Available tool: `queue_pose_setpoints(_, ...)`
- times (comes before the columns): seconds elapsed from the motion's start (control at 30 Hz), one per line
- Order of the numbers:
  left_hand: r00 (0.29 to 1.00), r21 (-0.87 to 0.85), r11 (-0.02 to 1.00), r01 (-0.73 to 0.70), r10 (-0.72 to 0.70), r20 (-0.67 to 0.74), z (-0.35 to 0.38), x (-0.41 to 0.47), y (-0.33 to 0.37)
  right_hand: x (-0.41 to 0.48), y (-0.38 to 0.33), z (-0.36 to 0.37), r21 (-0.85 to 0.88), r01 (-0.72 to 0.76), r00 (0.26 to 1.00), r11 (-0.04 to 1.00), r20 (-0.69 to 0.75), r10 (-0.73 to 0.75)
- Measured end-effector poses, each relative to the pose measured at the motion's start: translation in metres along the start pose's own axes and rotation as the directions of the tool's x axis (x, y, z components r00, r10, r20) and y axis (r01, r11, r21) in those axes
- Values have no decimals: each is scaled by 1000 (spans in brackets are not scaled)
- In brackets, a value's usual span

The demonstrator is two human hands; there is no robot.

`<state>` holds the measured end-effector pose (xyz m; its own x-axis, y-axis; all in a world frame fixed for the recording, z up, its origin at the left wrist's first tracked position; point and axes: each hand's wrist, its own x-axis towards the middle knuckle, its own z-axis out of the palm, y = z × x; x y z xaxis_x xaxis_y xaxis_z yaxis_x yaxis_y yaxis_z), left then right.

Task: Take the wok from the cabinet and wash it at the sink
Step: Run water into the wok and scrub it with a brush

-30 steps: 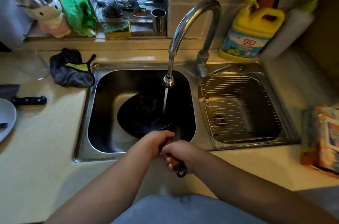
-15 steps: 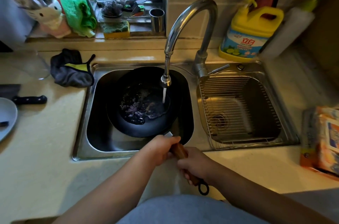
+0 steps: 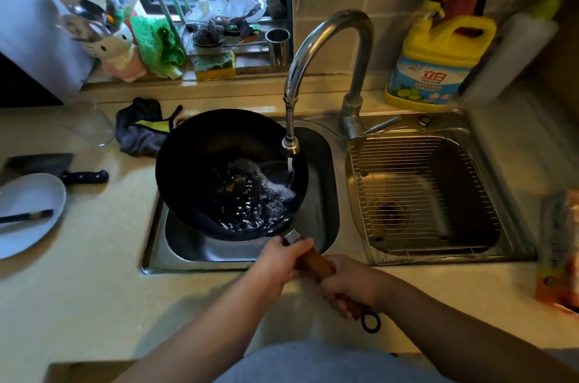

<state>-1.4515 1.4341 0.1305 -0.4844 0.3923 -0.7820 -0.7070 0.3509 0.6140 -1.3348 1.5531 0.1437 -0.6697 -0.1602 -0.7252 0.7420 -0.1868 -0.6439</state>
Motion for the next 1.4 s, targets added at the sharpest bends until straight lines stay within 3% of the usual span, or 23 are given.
queue_pose_setpoints(0.2,994,-19,995,-97,95,-55,-4,-4,-2,-1,-9,5,18,7,996,1000,86,-8)
queue_pose_setpoints(0.37,990,-10,992,-125,124,-69,-3,-7,5,-7,-20,7,172,26,985,985,166,-55)
queue_pose_setpoints(0.57,993,43,992,-118,119,-19,0,-11,8,-23,-33,14,270,-1,993,963,117,-32)
queue_pose_setpoints(0.8,991,34,994,-99,95,96,4,-9,3,-41,-39,23,21,-23,998,1000,-56,24)
queue_pose_setpoints(1.0,980,6,998,-66,63,187,7,-4,-1,-44,-29,34,-204,-5,968,979,-245,-46)
queue_pose_setpoints(1.4,956,-89,996,1,25,294,17,5,-13,-39,-2,36,-417,-38,880,908,-444,-167)
